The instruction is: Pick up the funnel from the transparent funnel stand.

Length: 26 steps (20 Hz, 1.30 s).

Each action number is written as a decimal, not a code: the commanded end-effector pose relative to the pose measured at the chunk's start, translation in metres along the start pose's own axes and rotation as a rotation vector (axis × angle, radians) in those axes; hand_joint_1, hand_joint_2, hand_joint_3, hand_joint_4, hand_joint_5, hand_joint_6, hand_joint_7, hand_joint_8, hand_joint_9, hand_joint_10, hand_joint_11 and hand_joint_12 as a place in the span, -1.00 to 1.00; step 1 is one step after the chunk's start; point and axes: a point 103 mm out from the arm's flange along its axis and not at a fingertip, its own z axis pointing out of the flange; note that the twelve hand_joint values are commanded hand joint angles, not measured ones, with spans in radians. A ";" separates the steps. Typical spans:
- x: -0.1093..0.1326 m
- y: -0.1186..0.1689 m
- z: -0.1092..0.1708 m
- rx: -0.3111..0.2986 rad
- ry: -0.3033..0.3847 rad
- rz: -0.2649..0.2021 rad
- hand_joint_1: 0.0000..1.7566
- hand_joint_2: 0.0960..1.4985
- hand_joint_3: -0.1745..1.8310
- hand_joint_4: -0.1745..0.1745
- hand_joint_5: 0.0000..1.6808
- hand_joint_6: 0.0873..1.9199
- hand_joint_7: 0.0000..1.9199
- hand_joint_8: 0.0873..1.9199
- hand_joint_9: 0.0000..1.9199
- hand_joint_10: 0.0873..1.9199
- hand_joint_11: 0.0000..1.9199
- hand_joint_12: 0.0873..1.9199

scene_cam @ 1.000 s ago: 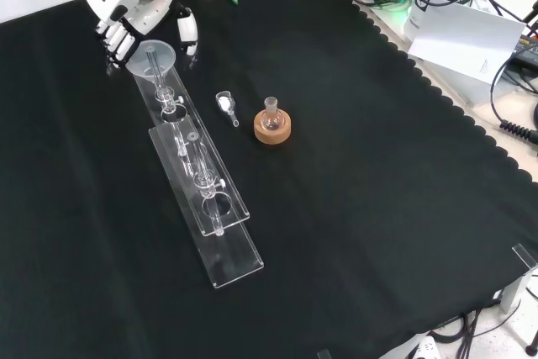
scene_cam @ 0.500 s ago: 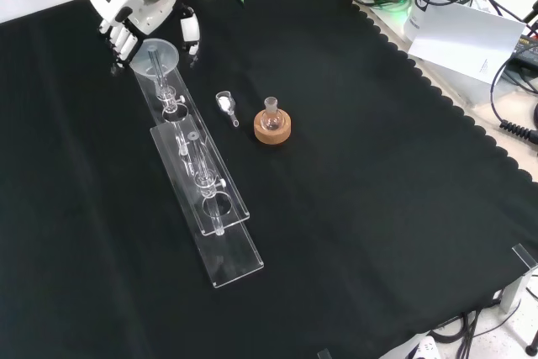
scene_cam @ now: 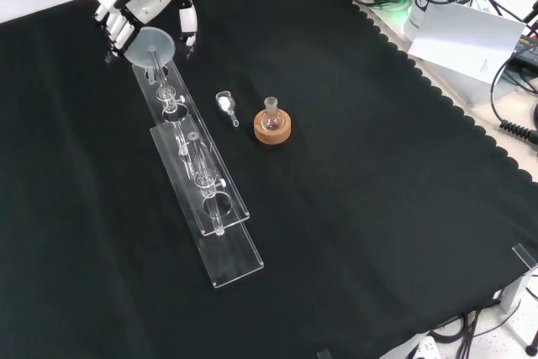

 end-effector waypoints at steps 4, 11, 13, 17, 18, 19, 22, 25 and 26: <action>-0.016 -0.035 -0.027 -0.037 0.019 0.040 -0.14 -0.11 -0.25 -0.21 -0.48 -1.00 -0.59 -0.31 -0.48 -0.40 -0.76 0.39; -0.026 -0.080 -0.042 -0.060 0.030 0.082 -0.14 -0.11 -0.25 -0.22 -0.48 -1.00 -0.60 -0.31 -0.47 -0.40 -0.75 0.38; -0.027 -0.095 -0.044 -0.067 0.034 0.093 -0.14 -0.11 -0.24 -0.22 -0.48 -1.00 -0.60 -0.31 -0.47 -0.40 -0.75 0.38; -0.020 -0.123 -0.042 -0.073 0.044 0.103 -0.14 -0.11 -0.24 -0.22 -0.48 -1.00 -0.60 -0.31 -0.47 -0.41 -0.75 0.38; -0.018 -0.129 -0.041 -0.074 0.047 0.105 -0.14 -0.11 -0.24 -0.23 -0.48 -1.00 -0.60 -0.31 -0.47 -0.41 -0.75 0.38; -0.016 -0.134 -0.040 -0.074 0.050 0.105 -0.14 -0.11 -0.24 -0.23 -0.48 -1.00 -0.60 -0.31 -0.47 -0.41 -0.74 0.38; -0.005 -0.149 -0.039 -0.081 0.066 0.100 -0.14 -0.11 -0.24 -0.23 -0.48 -1.00 -0.60 -0.31 -0.47 -0.41 -0.74 0.38; 0.006 -0.159 -0.038 -0.080 0.077 0.097 -0.14 -0.11 -0.24 -0.24 -0.48 -1.00 -0.61 -0.31 -0.46 -0.41 -0.74 0.38; 0.009 -0.162 -0.037 -0.079 0.080 0.093 -0.14 -0.11 -0.23 -0.24 -0.48 -1.00 -0.61 -0.31 -0.46 -0.41 -0.74 0.38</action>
